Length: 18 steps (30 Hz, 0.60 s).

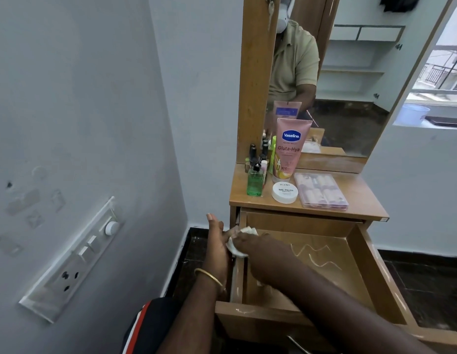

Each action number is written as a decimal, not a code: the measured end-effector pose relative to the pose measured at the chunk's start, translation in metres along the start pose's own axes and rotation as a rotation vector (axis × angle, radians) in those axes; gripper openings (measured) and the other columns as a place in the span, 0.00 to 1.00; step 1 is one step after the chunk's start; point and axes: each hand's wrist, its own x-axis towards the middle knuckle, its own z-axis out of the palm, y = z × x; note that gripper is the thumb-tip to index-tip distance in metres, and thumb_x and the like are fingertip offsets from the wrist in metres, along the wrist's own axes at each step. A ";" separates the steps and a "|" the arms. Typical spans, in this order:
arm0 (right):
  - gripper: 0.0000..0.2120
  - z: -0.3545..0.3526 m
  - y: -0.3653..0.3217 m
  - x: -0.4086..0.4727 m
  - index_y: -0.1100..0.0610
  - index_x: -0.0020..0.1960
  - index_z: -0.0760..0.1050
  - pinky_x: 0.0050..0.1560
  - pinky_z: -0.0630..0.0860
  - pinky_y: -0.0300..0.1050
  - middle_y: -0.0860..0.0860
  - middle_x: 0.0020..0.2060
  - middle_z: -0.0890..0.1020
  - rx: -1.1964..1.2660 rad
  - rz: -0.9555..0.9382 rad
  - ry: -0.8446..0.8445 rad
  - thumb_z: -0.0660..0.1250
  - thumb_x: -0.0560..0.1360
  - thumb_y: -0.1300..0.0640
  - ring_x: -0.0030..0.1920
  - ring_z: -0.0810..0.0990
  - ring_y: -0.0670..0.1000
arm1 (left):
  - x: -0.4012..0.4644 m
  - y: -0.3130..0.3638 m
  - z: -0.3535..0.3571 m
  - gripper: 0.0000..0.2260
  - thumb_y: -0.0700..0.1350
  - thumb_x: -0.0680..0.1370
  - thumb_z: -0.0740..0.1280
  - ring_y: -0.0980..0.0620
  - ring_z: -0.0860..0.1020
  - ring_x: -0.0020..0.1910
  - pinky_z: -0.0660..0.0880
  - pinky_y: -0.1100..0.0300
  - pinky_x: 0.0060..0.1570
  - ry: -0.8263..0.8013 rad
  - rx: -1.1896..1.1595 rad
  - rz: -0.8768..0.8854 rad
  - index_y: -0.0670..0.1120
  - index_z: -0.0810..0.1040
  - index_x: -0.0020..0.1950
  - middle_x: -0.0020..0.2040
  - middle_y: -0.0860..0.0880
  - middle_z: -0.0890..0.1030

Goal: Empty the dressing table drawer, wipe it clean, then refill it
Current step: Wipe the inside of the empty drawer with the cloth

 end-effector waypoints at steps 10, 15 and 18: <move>0.30 -0.015 0.011 0.023 0.48 0.80 0.54 0.68 0.68 0.57 0.50 0.78 0.61 0.015 0.028 0.053 0.56 0.80 0.63 0.74 0.62 0.60 | 0.008 -0.012 -0.012 0.41 0.71 0.75 0.44 0.46 0.75 0.64 0.69 0.54 0.61 0.021 0.031 0.050 0.46 0.56 0.79 0.72 0.41 0.72; 0.32 -0.002 -0.004 -0.030 0.44 0.79 0.55 0.65 0.71 0.52 0.52 0.76 0.66 -0.003 -0.082 -0.109 0.64 0.79 0.59 0.71 0.68 0.58 | 0.016 -0.012 -0.016 0.46 0.74 0.70 0.47 0.41 0.71 0.69 0.65 0.45 0.70 -0.003 -0.036 -0.008 0.45 0.56 0.79 0.71 0.41 0.73; 0.32 0.001 -0.002 -0.035 0.42 0.78 0.55 0.65 0.71 0.53 0.50 0.76 0.65 -0.023 -0.094 -0.096 0.64 0.80 0.58 0.72 0.67 0.58 | 0.016 -0.012 -0.015 0.49 0.75 0.67 0.48 0.42 0.70 0.71 0.63 0.44 0.72 -0.014 -0.028 -0.014 0.45 0.55 0.80 0.72 0.41 0.72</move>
